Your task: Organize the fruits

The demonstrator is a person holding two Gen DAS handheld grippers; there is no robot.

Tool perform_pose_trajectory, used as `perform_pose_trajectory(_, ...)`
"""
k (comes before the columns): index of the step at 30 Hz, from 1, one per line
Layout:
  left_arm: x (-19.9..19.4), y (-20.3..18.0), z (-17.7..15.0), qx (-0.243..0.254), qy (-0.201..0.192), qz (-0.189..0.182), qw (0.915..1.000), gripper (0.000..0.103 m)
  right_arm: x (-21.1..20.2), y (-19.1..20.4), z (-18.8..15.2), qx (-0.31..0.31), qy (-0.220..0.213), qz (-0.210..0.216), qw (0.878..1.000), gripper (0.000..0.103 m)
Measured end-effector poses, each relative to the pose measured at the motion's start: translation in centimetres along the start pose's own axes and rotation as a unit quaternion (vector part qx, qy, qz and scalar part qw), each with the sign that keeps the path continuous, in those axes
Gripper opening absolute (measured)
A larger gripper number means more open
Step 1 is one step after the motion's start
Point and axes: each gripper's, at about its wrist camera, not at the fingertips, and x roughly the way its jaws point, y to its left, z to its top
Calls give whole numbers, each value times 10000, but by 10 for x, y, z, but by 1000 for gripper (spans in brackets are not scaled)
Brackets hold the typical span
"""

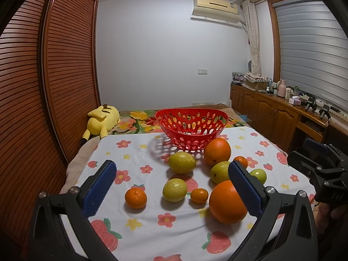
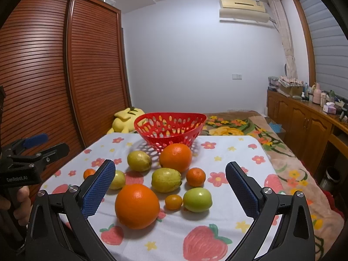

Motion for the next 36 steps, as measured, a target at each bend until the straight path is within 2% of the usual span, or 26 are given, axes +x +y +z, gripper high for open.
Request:
perform_pose_trajectory(20,-1,0,-1,-11,9,-8,10000,103,-1,-1,-3,9,16,32,10000,103)
perform_pose_trajectory(36,6,6,-8,-77,175,29,9998,103,11,3,-8,-31,212,122,9997,103)
